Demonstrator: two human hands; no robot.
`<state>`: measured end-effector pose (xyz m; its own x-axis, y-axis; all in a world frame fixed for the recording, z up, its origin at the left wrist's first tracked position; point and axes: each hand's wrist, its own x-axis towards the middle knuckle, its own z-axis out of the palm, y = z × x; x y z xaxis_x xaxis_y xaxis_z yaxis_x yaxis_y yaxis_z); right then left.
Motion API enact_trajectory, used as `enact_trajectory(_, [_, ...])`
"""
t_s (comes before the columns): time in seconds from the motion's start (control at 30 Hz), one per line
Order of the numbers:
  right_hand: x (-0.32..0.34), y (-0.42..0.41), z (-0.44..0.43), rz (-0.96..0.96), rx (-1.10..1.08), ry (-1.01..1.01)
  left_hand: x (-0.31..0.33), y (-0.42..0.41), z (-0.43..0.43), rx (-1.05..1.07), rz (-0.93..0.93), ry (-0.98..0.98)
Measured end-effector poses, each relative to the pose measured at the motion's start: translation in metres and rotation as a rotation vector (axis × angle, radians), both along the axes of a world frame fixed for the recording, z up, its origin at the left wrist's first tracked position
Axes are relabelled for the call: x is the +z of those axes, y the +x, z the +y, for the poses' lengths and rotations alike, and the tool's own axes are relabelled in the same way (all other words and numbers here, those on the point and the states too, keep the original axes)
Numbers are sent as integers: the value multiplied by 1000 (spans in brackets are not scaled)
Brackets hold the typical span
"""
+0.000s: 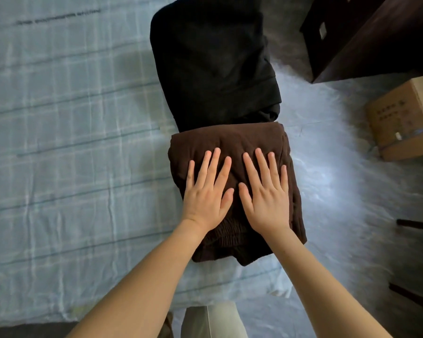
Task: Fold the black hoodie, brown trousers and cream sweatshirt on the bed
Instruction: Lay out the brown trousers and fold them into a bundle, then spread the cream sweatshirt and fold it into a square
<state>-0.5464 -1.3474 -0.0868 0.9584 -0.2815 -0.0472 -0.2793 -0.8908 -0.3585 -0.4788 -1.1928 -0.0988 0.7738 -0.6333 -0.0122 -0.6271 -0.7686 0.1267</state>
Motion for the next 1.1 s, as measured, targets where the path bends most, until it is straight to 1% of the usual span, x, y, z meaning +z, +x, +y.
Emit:
enact_trajectory(0.07, [2,2,0,5,-3,-12,5,2,-2,-4,18,26])
enact_trajectory(0.13, [17,4,0,53,1,-5,24,2,-3,-1,71,73])
enact_trajectory(0.2, [42,9,0,137,0,16,53,4,-5,2,159,116])
enact_trajectory(0.27, [79,17,1,210,0,40,89,11,-5,5,286,98])
enact_trajectory(0.33, [127,21,7,173,-4,79,132,15,5,25,382,30])
enact_trajectory(0.37, [154,22,12,120,5,93,158,16,12,38,378,-11])
enact_trajectory(0.47, [235,15,37,-51,93,88,239,7,47,83,261,-150])
enact_trajectory(0.53, [283,7,60,-155,154,103,293,-7,78,85,127,-250])
enact_trajectory(0.6, [321,0,86,-214,233,96,337,-25,115,104,-17,-319])
enact_trajectory(0.67, [345,-10,114,-251,326,77,367,-49,151,164,-115,-348])
enact_trajectory(0.73, [359,-23,143,-282,419,68,382,-78,187,238,-179,-352])
enact_trajectory(0.8, [364,-37,170,-273,522,58,386,-112,221,289,-193,-329])
enact_trajectory(0.87, [359,-55,194,-216,625,31,379,-150,254,357,-122,-275])
enact_trajectory(1.0, [339,-86,231,-21,770,-26,353,-221,308,572,34,-167])
enact_trajectory(1.1, [334,-92,259,54,850,-55,347,-249,342,711,33,-216])
